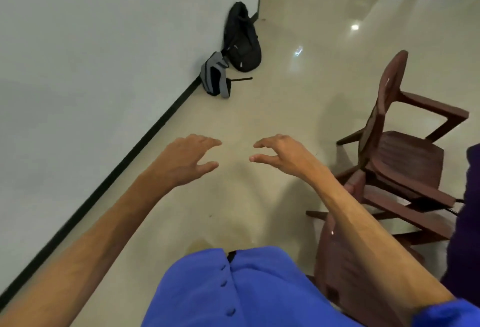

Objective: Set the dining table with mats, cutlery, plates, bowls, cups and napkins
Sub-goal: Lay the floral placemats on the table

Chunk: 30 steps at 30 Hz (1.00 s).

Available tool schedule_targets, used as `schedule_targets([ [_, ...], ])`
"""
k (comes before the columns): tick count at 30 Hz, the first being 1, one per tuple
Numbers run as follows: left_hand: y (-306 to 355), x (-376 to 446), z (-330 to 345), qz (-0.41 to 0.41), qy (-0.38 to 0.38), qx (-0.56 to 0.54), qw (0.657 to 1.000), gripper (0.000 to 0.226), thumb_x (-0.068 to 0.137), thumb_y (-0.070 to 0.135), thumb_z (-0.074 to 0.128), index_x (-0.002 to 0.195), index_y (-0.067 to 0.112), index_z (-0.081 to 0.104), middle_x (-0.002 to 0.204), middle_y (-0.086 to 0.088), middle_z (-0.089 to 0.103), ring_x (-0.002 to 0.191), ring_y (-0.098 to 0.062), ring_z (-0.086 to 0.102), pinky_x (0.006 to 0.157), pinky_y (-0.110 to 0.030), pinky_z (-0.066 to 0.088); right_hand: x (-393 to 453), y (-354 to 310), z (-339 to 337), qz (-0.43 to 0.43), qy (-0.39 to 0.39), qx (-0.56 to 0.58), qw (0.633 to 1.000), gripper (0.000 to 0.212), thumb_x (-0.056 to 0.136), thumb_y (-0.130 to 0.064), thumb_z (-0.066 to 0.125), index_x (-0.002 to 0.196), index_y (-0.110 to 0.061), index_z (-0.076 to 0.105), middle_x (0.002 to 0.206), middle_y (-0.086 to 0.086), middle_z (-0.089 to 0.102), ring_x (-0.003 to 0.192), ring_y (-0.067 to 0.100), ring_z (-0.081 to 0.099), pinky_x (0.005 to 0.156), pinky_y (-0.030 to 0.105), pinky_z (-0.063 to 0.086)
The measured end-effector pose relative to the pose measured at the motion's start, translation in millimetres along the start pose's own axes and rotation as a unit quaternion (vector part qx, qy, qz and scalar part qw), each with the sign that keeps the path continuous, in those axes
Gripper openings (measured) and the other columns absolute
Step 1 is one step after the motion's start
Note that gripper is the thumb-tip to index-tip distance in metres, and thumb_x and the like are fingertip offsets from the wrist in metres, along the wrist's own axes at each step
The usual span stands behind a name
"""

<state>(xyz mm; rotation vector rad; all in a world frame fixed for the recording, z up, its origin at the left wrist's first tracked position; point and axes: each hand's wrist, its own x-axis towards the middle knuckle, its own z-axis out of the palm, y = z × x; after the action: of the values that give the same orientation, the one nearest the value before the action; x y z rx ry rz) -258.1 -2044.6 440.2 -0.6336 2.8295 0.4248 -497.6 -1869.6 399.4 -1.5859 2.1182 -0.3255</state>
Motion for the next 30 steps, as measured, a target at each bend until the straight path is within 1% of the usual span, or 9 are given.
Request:
schedule_targets([
  [3,-22.3,64.0,-27.2,0.047,0.014,-0.004,0.999,0.057,0.099,0.053,0.059,0.152,0.035,0.046,0.156,0.009,0.048,0.138,-0.016,0.049,0.110,-0.039,0.045,41.4,20.5,-19.9,0.015,0.033,0.000,0.999,0.044,0.103,-0.056,0.050,0.134,-0.028,0.064,0.131,-0.009,0.068,0.121,0.018,0.059,0.096,0.041,0.052],
  [5,-46.9,149.4,-44.7,0.084,-0.001,0.003,0.996,0.058,0.099,0.052,0.061,0.152,0.033,0.046,0.161,0.008,0.043,0.141,-0.016,0.047,0.113,-0.040,0.043,90.1,55.3,-39.7,0.077,0.065,0.015,0.995,0.040,0.104,-0.051,0.052,0.134,-0.028,0.064,0.131,-0.009,0.068,0.120,0.018,0.059,0.094,0.042,0.053],
  [7,-51.5,177.5,-49.4,0.096,0.012,0.002,0.995,0.057,0.099,0.051,0.061,0.152,0.033,0.046,0.161,0.008,0.042,0.142,-0.016,0.046,0.113,-0.040,0.041,99.2,65.2,-46.6,0.092,0.073,0.023,0.993,0.038,0.103,-0.049,0.054,0.135,-0.029,0.063,0.132,-0.009,0.068,0.119,0.017,0.059,0.093,0.042,0.053],
  [12,-67.5,402.1,-99.7,0.205,-0.048,-0.023,0.977,0.057,0.099,0.049,0.064,0.151,0.033,0.048,0.158,0.008,0.046,0.143,-0.015,0.045,0.114,-0.039,0.040,191.9,157.9,-117.5,0.230,0.100,0.057,0.966,0.042,0.102,-0.052,0.054,0.136,-0.030,0.061,0.133,-0.008,0.068,0.121,0.018,0.061,0.097,0.045,0.053],
  [13,-67.6,406.8,-99.1,0.210,-0.040,-0.029,0.976,0.056,0.099,0.049,0.064,0.151,0.033,0.048,0.157,0.008,0.047,0.142,-0.015,0.046,0.114,-0.038,0.039,189.2,155.3,-121.9,0.231,0.097,0.059,0.966,0.042,0.102,-0.051,0.055,0.136,-0.029,0.062,0.134,-0.007,0.068,0.122,0.018,0.062,0.099,0.044,0.053],
  [18,-7.3,602.5,-137.0,0.328,-0.097,-0.032,0.939,0.055,0.100,0.049,0.062,0.151,0.031,0.049,0.154,0.008,0.051,0.139,-0.017,0.048,0.113,-0.038,0.042,221.8,245.0,-202.1,0.355,0.162,0.115,0.914,0.044,0.102,-0.045,0.058,0.139,-0.023,0.060,0.138,-0.004,0.066,0.127,0.018,0.060,0.104,0.037,0.050],
  [22,38.7,688.1,-144.0,0.368,-0.100,-0.050,0.923,0.055,0.100,0.054,0.059,0.151,0.036,0.046,0.154,0.012,0.049,0.139,-0.013,0.048,0.111,-0.039,0.045,232.8,294.9,-234.9,0.379,0.177,0.145,0.897,0.054,0.102,-0.048,0.057,0.148,-0.020,0.052,0.148,-0.002,0.058,0.134,0.015,0.055,0.110,0.032,0.044],
  [24,80.0,775.1,-139.7,0.381,-0.119,-0.042,0.916,0.056,0.100,0.056,0.057,0.151,0.038,0.045,0.156,0.013,0.047,0.140,-0.012,0.046,0.112,-0.039,0.045,252.0,361.5,-260.8,0.402,0.200,0.168,0.877,0.055,0.102,-0.047,0.057,0.149,-0.019,0.051,0.150,-0.001,0.056,0.135,0.015,0.054,0.112,0.032,0.043],
  [30,186.6,932.2,-162.2,0.429,-0.128,-0.022,0.894,0.057,0.099,0.054,0.060,0.151,0.037,0.046,0.156,0.012,0.048,0.141,-0.013,0.046,0.112,-0.040,0.045,280.1,506.0,-333.5,0.440,0.239,0.177,0.847,0.052,0.102,-0.044,0.060,0.146,-0.017,0.054,0.148,0.003,0.058,0.133,0.020,0.055,0.105,0.027,0.039],
])
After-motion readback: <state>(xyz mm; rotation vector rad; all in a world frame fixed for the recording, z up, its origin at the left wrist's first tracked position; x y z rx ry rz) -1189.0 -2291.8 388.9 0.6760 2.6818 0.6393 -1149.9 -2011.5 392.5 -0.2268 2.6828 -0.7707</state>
